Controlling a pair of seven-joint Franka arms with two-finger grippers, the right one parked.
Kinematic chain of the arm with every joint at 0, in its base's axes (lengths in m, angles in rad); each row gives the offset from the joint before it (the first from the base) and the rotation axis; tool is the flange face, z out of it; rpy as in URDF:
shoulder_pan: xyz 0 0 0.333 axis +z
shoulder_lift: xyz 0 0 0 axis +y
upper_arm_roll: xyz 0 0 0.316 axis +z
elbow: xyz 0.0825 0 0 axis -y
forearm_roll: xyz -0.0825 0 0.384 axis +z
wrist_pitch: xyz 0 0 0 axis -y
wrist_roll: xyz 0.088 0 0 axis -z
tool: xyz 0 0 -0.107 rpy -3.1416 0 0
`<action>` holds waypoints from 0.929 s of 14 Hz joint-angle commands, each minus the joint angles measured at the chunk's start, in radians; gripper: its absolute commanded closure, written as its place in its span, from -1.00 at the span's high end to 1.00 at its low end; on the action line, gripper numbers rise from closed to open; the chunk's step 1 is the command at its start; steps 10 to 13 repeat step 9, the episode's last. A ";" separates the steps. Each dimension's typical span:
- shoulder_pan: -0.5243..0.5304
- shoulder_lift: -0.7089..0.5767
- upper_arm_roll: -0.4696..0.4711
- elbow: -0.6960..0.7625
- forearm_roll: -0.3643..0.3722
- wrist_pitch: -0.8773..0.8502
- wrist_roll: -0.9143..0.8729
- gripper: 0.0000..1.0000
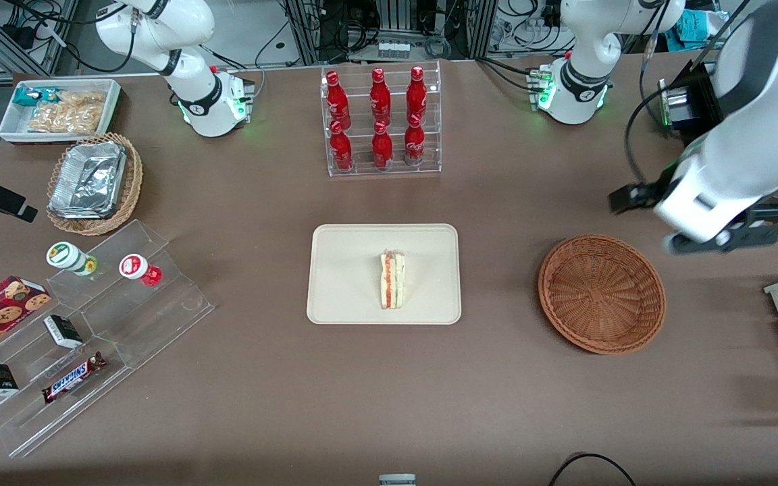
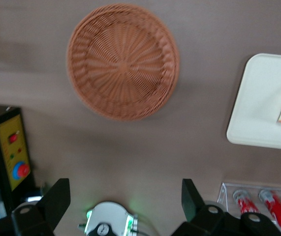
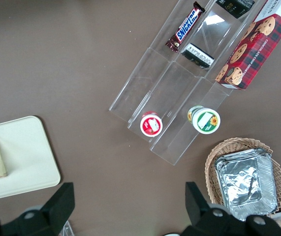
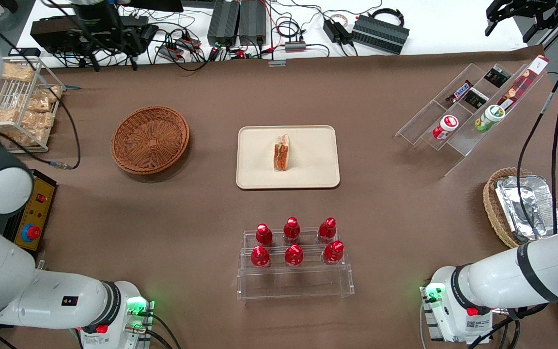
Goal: Place sandwich from basket to tray
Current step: 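Open the left gripper and withdraw it up away from the tray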
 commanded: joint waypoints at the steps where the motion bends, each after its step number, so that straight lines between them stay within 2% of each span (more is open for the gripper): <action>1: 0.160 -0.113 -0.135 -0.063 -0.011 -0.019 -0.001 1.00; 3: 0.173 -0.129 -0.162 -0.098 -0.010 -0.025 -0.003 1.00; 6: 0.170 -0.228 -0.165 -0.242 0.012 0.060 0.002 1.00; 13: 0.172 -0.222 -0.166 -0.221 0.004 0.064 0.005 1.00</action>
